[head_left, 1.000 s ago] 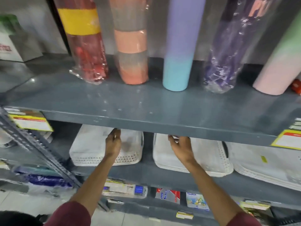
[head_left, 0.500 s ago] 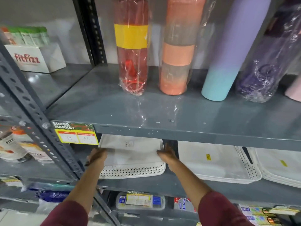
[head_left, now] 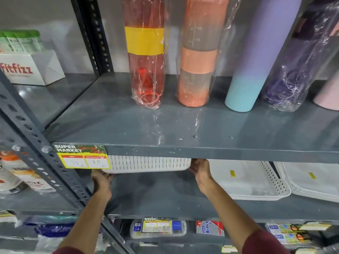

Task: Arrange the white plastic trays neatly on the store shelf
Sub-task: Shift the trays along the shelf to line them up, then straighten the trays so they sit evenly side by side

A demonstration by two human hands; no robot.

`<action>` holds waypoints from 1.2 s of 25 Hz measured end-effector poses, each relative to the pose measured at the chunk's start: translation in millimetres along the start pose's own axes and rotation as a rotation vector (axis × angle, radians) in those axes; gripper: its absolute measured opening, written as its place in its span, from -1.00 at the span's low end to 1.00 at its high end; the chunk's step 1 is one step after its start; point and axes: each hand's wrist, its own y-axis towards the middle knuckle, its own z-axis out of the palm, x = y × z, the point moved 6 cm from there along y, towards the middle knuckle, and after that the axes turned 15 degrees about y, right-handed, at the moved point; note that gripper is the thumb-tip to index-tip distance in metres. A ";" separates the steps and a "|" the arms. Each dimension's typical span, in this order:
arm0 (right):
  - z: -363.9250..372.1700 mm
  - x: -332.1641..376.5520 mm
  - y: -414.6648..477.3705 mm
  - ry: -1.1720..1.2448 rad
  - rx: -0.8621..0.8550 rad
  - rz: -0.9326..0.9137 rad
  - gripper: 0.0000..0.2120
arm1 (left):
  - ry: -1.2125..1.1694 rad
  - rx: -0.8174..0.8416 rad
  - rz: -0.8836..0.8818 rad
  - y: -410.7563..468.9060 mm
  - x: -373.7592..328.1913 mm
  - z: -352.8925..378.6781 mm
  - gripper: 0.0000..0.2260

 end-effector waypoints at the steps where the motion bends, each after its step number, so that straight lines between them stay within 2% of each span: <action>1: -4.4 -3.8 2.1 0.019 0.019 0.025 -0.65 | 0.024 0.016 -0.013 1.3 7.4 -1.6 -0.48; 3: -10.0 -20.4 5.9 -0.033 0.049 0.141 -0.55 | 0.043 0.037 -0.069 10.8 25.4 -4.5 -0.41; 5: -14.4 -40.5 13.1 -0.138 0.079 0.220 -0.43 | 0.121 0.008 -0.085 5.5 25.7 -4.9 -0.51; 8: -31.8 -80.2 64.4 -0.179 0.159 0.174 -0.52 | 0.250 -0.100 -0.123 -2.2 25.8 -9.7 -0.58; 10: -34.1 -80.7 64.3 -0.204 0.129 0.198 -0.58 | 0.311 -0.135 -0.149 -7.2 29.9 -11.0 -0.62; 11: -36.1 -81.7 58.1 -0.237 0.102 0.243 -0.54 | 0.336 -0.153 -0.149 -10.1 29.1 -11.3 -0.63; 13: -34.7 -59.6 29.5 -0.283 0.084 0.275 -0.49 | 0.492 -0.250 -0.043 -22.9 18.2 -7.4 -0.67; 15: -37.0 -28.6 10.8 -0.274 0.092 0.161 -0.68 | 0.685 -0.348 0.249 -39.1 -2.7 5.6 -0.72; 16: -44.2 -9.5 5.6 -0.229 0.099 0.075 -0.80 | 0.726 -0.339 0.402 -52.3 -11.2 23.0 -0.73; 18: -70.1 32.8 0.7 -0.195 0.090 -0.074 -0.88 | 0.817 -0.253 0.588 -76.2 -17.3 72.2 -0.72; 21: -135.7 97.4 6.9 -0.392 -0.056 -0.309 -0.89 | 0.955 -0.006 0.605 -109.0 2.4 157.8 -0.61; 23: -197.3 132.8 20.1 -0.670 -0.231 -0.430 -0.78 | 1.041 0.154 0.567 -131.4 28.7 210.3 -0.50; 25: -247.9 157.2 35.0 -0.955 -0.350 -0.543 -0.67 | 1.141 0.223 0.515 -149.2 49.5 248.4 -0.44; 27: -292.0 170.6 54.3 -1.091 -0.368 -0.521 -0.57 | 1.200 0.240 0.486 -167.5 59.8 280.0 -0.48; 30: -332.1 162.9 87.1 -1.091 -0.258 -0.209 -0.27 | 1.268 0.176 0.495 -175.6 67.5 301.8 -0.57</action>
